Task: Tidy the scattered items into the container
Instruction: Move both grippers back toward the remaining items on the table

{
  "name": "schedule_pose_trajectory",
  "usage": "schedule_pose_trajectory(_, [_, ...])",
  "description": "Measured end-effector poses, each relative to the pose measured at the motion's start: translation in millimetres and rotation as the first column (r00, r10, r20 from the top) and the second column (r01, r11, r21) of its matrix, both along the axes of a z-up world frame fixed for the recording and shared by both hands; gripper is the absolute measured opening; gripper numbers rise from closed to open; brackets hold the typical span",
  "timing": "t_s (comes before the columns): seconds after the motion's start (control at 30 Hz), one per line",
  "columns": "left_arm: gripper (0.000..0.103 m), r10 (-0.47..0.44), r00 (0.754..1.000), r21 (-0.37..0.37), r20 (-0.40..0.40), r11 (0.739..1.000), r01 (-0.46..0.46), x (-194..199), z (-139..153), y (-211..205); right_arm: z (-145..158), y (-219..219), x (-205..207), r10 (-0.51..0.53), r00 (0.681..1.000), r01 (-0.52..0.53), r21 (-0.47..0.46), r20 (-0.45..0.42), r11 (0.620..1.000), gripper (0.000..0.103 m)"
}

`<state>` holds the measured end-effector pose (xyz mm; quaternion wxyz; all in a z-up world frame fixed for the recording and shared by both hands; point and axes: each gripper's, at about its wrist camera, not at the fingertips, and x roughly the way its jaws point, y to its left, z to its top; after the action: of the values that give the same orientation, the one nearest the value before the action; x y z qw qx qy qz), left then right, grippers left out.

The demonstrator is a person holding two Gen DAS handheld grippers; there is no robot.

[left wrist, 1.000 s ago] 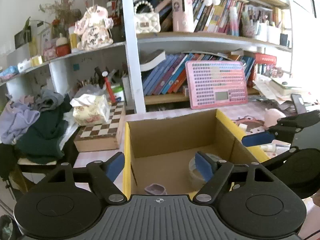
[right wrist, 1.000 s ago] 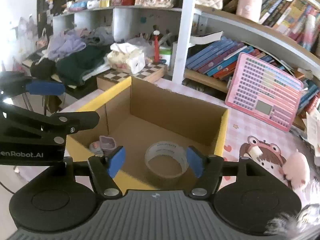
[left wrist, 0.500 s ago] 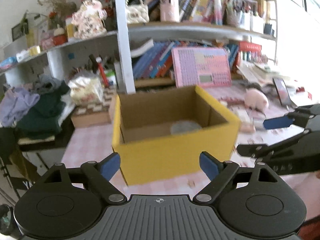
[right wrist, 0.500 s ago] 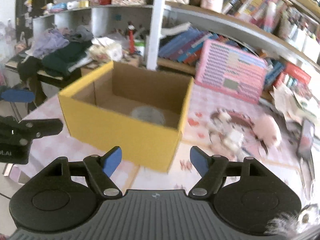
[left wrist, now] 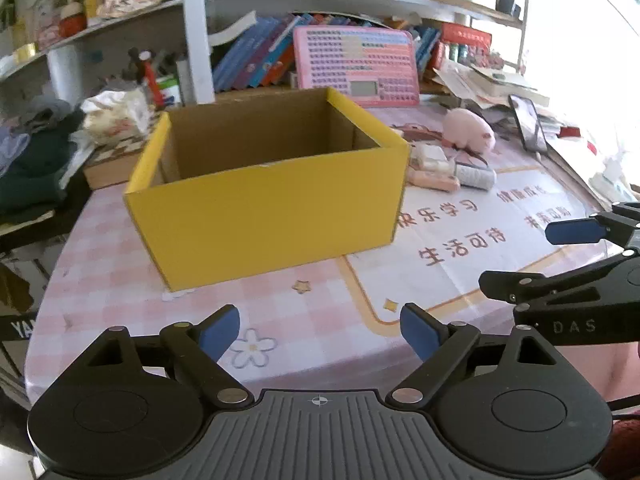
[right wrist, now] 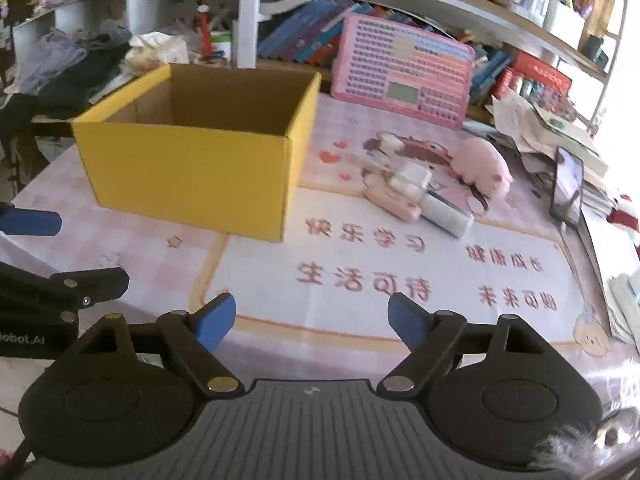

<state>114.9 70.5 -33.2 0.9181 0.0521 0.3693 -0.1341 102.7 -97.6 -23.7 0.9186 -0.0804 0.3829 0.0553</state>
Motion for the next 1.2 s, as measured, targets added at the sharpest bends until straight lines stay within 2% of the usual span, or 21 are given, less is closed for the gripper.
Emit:
schedule_pose_trajectory(0.33, [0.092,-0.068,0.996,0.028,-0.051,0.997,0.069,10,-8,-50,-9,-48,3,-0.069,0.997,0.07,0.014,-0.041,0.997,0.084])
schedule_pose_trajectory(0.63, [0.092,-0.124,0.989,0.058,-0.083,0.99,0.129,28,-16,-103,-18,-92,21,-0.09,0.993,0.092,0.025,-0.07,0.995,0.086])
schedule_pose_trajectory(1.0, [0.092,-0.187,0.977,0.084,-0.104,0.977,0.196,58,-25,-177,-29,-158,61,-0.096,0.989,0.099,0.022,-0.108,0.995,0.086])
schedule_pose_trajectory(1.2, [0.092,-0.167,0.979,0.086,-0.113,0.98,0.177,79,-28,-204,-32,-184,86,-0.065,0.991,0.069,0.035,-0.116,0.997,0.086])
